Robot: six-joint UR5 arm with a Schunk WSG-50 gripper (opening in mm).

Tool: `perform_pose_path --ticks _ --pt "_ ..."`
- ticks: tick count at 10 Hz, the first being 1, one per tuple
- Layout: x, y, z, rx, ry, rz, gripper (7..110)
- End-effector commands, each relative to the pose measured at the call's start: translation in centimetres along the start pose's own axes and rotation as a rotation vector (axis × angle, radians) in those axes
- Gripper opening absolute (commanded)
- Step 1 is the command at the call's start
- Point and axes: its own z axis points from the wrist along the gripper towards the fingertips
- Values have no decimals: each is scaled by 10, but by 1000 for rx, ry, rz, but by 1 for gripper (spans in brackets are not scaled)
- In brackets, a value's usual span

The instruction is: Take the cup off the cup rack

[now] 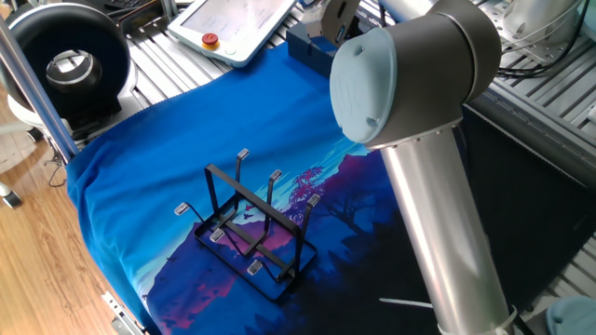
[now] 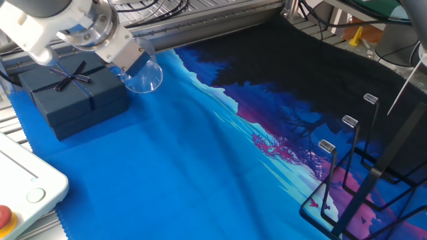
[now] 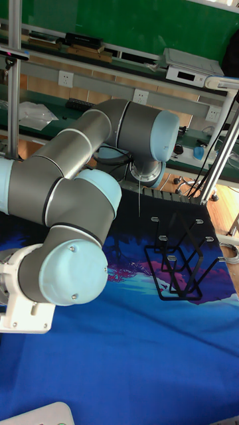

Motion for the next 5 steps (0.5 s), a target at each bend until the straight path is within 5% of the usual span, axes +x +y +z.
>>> perform_pose_path --ticks 1,2,3,4,5 --pt "-10 4 -7 -21 -42 -17 7" --pt "-14 9 -13 -24 -52 -28 7" --pt "-12 19 -19 -38 -43 -25 22" --pt "-9 32 -25 -57 -46 -20 22" --pt "-8 37 -28 -26 -56 2 22"
